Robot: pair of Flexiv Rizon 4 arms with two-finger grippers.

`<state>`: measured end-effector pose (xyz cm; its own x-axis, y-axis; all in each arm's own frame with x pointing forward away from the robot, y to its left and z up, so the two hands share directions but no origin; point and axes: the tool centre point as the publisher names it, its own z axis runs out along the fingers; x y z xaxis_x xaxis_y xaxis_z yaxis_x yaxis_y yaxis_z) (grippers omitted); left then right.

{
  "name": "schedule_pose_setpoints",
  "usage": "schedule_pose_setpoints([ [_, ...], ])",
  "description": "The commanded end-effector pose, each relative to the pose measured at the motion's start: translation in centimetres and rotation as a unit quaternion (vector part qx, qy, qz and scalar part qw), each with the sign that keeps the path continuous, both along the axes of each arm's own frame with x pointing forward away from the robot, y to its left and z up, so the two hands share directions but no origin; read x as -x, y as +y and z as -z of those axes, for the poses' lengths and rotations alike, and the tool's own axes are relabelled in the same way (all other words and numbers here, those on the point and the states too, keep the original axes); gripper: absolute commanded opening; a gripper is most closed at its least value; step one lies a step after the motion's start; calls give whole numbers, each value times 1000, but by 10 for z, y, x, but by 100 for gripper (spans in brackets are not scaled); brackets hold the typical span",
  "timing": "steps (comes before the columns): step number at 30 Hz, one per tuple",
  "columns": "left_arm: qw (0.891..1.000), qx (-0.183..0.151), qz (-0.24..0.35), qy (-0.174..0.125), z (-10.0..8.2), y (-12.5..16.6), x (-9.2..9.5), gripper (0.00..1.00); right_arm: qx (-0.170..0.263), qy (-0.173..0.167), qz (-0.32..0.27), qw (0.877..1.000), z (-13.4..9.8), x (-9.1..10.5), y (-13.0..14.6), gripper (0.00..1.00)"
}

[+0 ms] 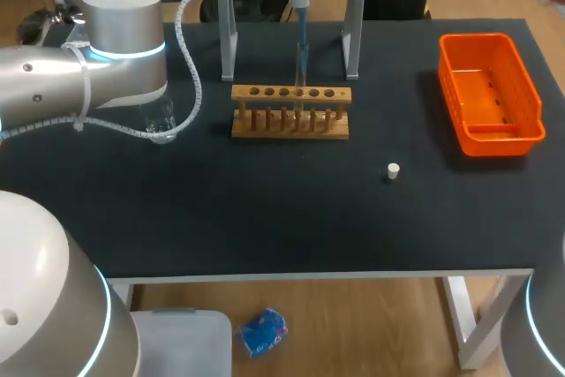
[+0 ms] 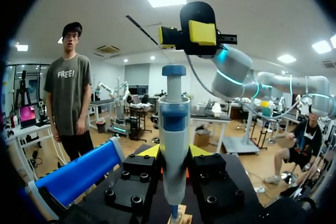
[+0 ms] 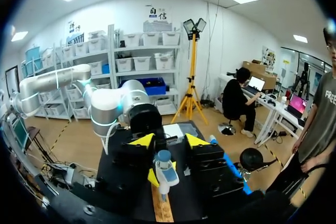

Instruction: Invert the test tube, pick up the pipette, mount the tip to pipette, aspirate from beaker and dispense into the tube, eject the tip, return the pipette, and cap with the stopper.

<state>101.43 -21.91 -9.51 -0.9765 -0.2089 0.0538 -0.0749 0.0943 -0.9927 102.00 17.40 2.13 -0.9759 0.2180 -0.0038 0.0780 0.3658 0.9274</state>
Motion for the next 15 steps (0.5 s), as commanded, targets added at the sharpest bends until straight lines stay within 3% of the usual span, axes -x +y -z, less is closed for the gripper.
schedule_pose_setpoints([
  [1, 1000, -1, -1, 1, -1, 0, 0, 0, -15, -8, 19, 1000, 3, 25, -43, 100],
  [9, 1000, -1, -1, 1, -1, 0, 0, 0, -31, 3, 37, 999, 44, 62, -106, 100],
  [15, 1000, -1, -1, 1, -1, 0, 0, 0, -28, 26, 28, 999, 87, 86, -121, 100],
])
